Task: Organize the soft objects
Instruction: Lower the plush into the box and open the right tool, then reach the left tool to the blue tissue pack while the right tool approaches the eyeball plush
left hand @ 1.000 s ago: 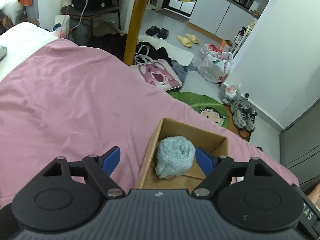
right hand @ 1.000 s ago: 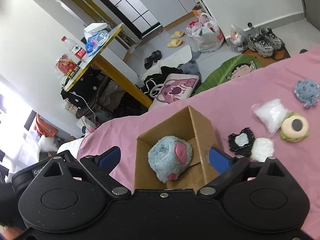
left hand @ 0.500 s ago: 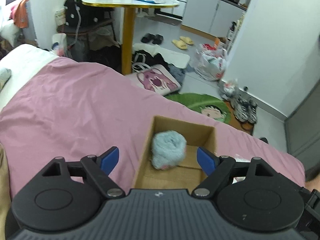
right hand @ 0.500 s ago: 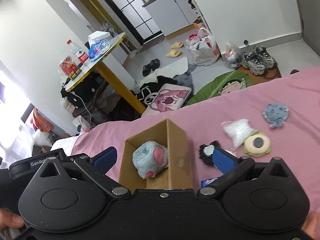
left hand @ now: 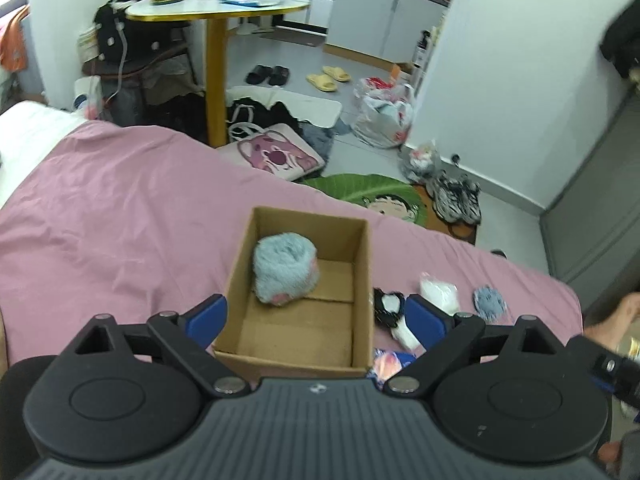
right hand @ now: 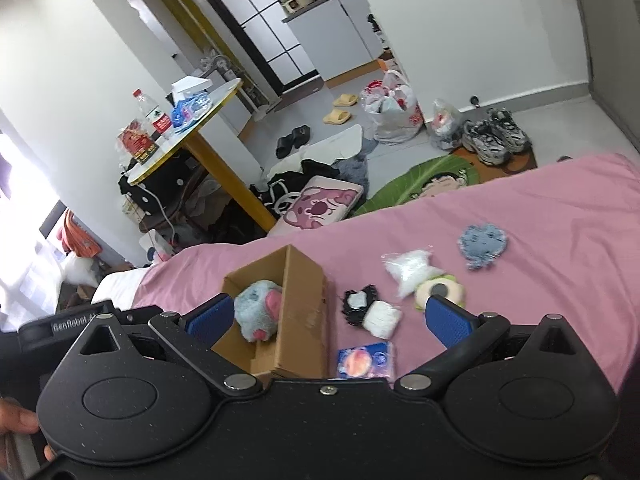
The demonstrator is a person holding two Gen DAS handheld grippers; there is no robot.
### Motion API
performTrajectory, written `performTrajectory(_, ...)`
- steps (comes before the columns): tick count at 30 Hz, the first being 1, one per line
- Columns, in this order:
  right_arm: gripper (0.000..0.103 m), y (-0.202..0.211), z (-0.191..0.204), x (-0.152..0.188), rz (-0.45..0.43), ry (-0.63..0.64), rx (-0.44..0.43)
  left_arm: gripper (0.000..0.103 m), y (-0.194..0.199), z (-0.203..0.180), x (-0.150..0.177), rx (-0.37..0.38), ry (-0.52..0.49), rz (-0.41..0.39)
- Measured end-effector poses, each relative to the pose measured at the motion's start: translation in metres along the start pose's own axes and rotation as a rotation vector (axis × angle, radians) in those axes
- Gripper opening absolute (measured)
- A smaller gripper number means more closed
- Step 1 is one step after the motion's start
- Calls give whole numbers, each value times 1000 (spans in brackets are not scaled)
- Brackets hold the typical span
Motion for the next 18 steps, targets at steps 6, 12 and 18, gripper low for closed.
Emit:
performTrajectory(6,103,11,-12,3,20,23,32,95,10,-19,17,10,-15,-31)
performTrajectory(12,103,25,-21,4,46,74,36,95,9,-35,32,9,-16,-39)
performTrajectory(18,103,30,-28,0,62,128,39,95,5,-46,46,-2,-9,-29)
Point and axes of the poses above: each gripper's, at about its wrist camera, not at the fingertips, and y roughly against the way its jaws point, z to its left, x to its underside, the point moved 2 cm from there along -y, roughly the way its jaws point, and after that the axes turned 6 degrees about -x, right-handed, at the moved point
